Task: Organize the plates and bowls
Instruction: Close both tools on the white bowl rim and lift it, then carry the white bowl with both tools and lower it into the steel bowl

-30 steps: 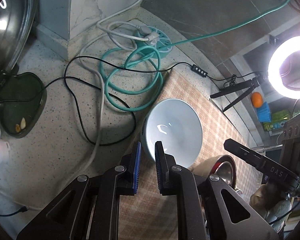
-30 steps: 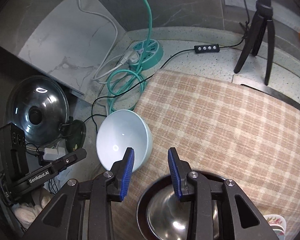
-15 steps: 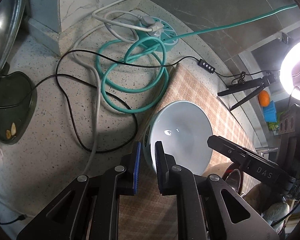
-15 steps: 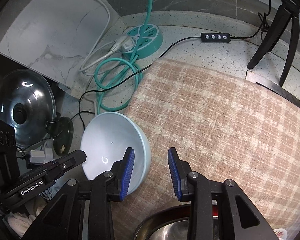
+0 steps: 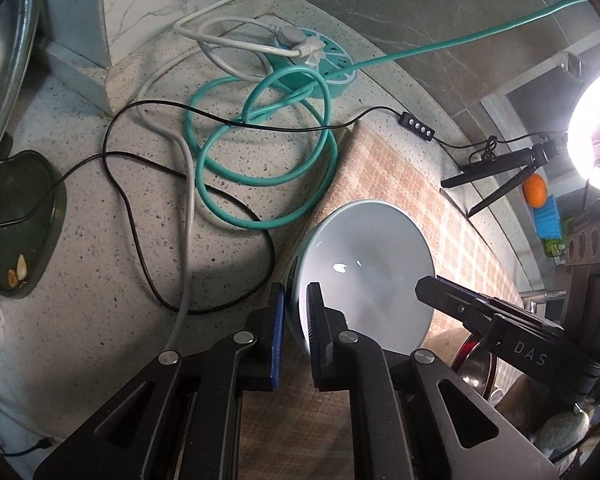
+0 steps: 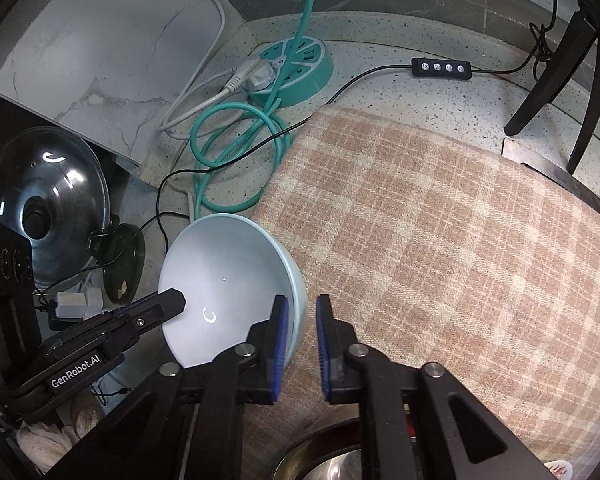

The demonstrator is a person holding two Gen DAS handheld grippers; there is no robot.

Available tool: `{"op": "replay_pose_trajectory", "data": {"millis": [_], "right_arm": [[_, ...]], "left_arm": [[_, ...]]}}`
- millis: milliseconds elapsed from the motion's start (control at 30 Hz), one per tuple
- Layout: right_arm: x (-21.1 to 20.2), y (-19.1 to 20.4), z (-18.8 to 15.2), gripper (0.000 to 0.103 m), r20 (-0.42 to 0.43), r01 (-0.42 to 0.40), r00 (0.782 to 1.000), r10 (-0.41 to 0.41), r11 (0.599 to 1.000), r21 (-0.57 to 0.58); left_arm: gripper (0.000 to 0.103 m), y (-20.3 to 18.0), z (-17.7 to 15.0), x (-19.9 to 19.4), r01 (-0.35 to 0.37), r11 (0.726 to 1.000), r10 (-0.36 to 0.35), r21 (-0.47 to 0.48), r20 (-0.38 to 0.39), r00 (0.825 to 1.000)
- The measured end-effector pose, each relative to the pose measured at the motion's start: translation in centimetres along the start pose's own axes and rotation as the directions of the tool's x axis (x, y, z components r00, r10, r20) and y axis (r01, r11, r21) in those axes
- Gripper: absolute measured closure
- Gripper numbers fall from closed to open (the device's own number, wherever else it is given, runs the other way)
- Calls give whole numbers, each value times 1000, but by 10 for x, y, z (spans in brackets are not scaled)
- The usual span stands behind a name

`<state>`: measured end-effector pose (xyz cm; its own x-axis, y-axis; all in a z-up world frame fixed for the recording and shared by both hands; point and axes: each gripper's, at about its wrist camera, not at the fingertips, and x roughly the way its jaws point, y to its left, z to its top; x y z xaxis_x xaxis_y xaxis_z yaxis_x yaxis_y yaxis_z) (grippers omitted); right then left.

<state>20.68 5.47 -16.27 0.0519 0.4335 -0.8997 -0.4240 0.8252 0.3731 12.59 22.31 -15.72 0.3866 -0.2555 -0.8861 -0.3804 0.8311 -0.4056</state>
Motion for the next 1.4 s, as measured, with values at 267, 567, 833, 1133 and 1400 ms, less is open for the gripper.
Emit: {"op": "replay_pose_trajectory", "data": {"millis": [267,567,833,1133,1400], "right_arm": [[-3,2,-2,97,10,10,1000,-9,1000,-10],[-30,6,-10,97,47,-6,999,6,1000,-13],[-66,3,-25,97,77,-9,997,11,1000,-23],[-106,-12,-45,97,119,4,993,-2,1000,-13],[-123,-37,-67,97,126,21,992,-23,1000,18]], "left_arm": [[96,-3,-1,-3,-4,1000,4,2,7,1000],[96,-15,-7,-26,12,999,-14,34,40,999],[96,-40,-16,-49,33,994,-40,107,61,997],[96,-70,-32,-55,67,983,-76,170,45,996],[96,-95,-50,-50,85,971,-89,225,5,996]]}}
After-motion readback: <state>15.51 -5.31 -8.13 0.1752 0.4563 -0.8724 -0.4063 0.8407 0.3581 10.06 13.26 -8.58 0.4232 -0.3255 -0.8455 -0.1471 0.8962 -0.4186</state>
